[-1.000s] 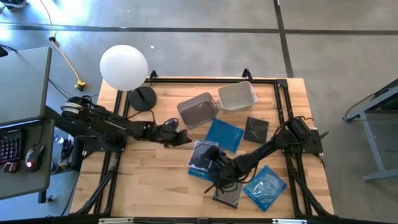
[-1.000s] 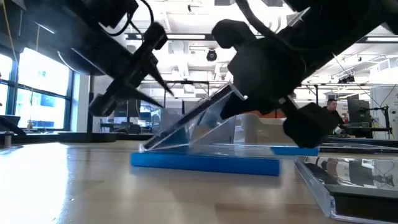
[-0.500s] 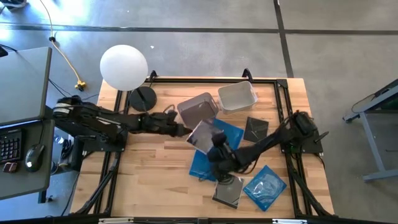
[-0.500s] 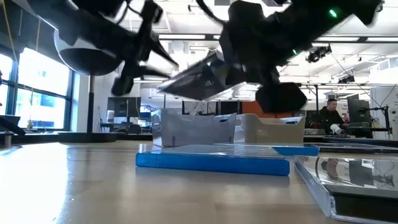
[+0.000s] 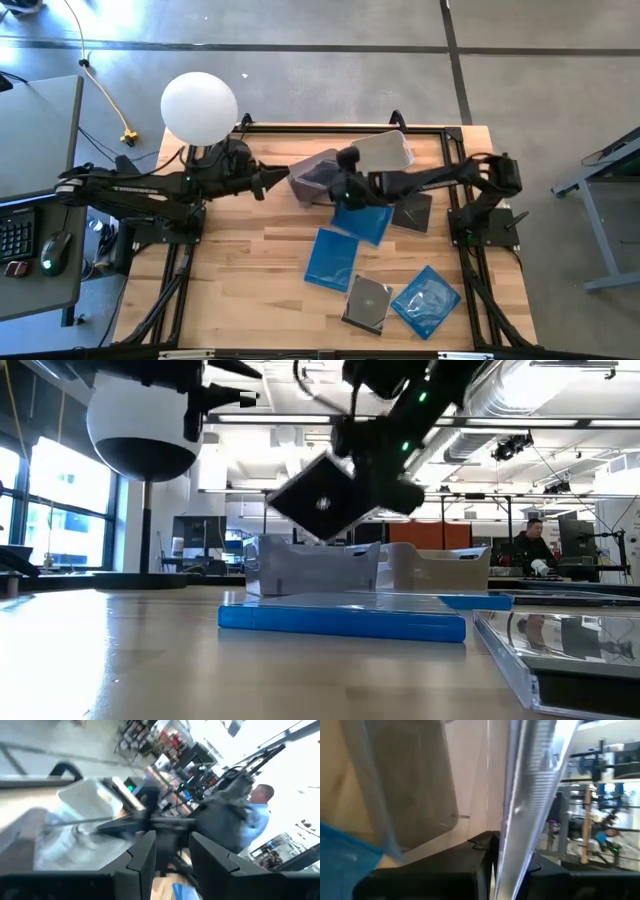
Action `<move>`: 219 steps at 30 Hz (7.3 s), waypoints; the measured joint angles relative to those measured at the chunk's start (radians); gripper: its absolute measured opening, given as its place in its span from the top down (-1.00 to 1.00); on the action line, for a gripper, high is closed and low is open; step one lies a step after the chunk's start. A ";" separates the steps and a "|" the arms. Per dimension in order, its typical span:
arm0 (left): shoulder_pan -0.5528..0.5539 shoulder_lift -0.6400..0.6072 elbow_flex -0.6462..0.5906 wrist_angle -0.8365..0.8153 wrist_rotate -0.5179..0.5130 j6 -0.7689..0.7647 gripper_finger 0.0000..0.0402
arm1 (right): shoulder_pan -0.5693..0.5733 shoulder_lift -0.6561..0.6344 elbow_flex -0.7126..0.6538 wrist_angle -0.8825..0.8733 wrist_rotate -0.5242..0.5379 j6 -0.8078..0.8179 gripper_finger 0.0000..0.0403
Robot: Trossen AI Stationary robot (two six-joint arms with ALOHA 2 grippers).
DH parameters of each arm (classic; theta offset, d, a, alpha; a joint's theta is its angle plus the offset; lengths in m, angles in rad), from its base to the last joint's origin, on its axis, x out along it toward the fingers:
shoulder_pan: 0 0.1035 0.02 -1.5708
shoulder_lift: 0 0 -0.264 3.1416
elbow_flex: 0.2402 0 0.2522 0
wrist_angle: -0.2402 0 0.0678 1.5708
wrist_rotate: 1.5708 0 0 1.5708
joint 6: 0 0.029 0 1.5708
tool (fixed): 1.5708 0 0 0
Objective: Pick & place jewel cases by type
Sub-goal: Put the bottom left black CD case into the black bin, then put the bottom black CD case into the black bin
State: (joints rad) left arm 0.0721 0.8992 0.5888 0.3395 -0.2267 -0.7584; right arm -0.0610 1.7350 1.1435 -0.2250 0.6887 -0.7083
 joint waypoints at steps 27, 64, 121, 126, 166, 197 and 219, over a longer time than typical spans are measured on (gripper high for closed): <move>0.000 -0.008 0.000 -0.144 -0.002 0.052 0.42 | -0.039 0.077 0.000 0.015 0.036 -0.051 0.23; -0.158 0.184 -0.001 0.030 0.124 0.292 0.42 | 0.424 -0.631 -0.508 -0.737 -0.276 1.344 0.26; -0.524 1.152 0.740 -0.269 0.139 -0.610 0.42 | 0.952 0.020 -0.330 0.199 -0.383 0.528 0.03; -0.531 1.204 0.738 -0.280 0.145 -0.691 0.42 | 0.942 0.054 -0.301 0.150 -0.320 0.500 0.02; -0.460 1.202 0.806 -0.519 0.266 -0.615 0.42 | 0.890 0.057 -0.307 0.184 -0.259 0.358 0.02; -0.467 1.210 0.834 -0.411 0.327 -0.574 0.42 | 0.889 0.053 -0.311 0.228 -0.137 0.146 0.02; -0.429 1.194 0.926 -0.807 0.265 -0.528 0.42 | 0.784 0.048 -0.305 0.207 -0.041 0.078 0.02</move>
State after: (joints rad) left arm -0.3567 2.0937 1.5146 -0.4674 0.0386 -1.2868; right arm 0.7228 1.7830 0.8384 -0.0182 0.6475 -0.6307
